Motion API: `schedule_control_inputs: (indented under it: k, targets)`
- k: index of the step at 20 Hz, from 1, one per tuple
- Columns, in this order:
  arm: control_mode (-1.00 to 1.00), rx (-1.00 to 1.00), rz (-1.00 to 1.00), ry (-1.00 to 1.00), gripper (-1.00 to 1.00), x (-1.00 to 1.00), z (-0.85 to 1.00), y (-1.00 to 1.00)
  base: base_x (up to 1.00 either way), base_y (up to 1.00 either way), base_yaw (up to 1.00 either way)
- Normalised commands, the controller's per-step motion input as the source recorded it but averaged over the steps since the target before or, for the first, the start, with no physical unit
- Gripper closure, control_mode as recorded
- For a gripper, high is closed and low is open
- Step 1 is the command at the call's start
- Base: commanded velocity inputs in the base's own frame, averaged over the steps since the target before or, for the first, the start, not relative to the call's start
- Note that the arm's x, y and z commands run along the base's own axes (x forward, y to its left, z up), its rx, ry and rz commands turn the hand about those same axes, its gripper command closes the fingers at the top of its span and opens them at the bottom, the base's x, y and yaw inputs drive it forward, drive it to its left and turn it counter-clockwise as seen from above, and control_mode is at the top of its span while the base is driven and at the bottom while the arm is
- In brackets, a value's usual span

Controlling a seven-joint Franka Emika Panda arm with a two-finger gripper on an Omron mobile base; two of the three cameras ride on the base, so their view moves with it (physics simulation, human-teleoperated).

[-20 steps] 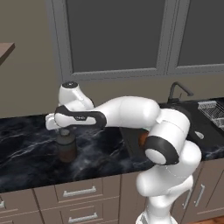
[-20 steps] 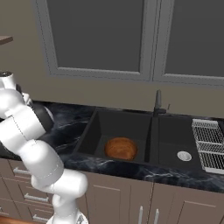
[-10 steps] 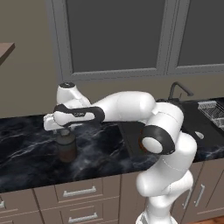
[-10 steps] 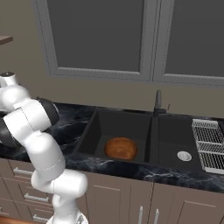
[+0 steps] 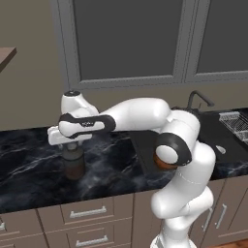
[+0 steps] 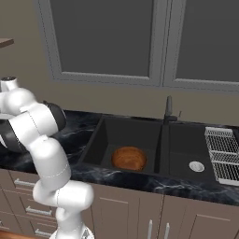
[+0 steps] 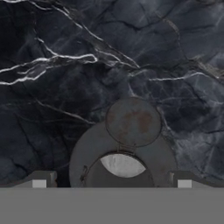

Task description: Place the bowl in the left basin and the jug in the right basin of the sink.

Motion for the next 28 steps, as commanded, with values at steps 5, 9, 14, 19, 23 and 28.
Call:
schedule_control_inputs:
  k: [5,9,14,19,23,28]
  targets:
    - [-1.00,-0.03,0.00,0.00,-1.00,0.00,-0.06,0.00,0.00,0.00,0.00]
    - [-1.00,0.00,0.00,-0.01,-1.00,0.00,-0.03,0.00,0.00,0.00,0.00]
    - [-1.00,0.00,0.00,-0.05,-1.00,0.00,-0.23,-0.01,0.00,0.00,0.00]
    - [-1.00,0.00,0.00,-0.03,-1.00,0.00,-0.19,0.00,0.00,0.00,0.00]
    - [-1.00,0.00,0.00,-0.02,-1.00,0.00,-0.08,0.00,0.00,0.00,0.00]
    - [-1.00,0.00,0.00,0.00,1.00,0.00,-0.09,0.00,0.00,0.00,0.00]
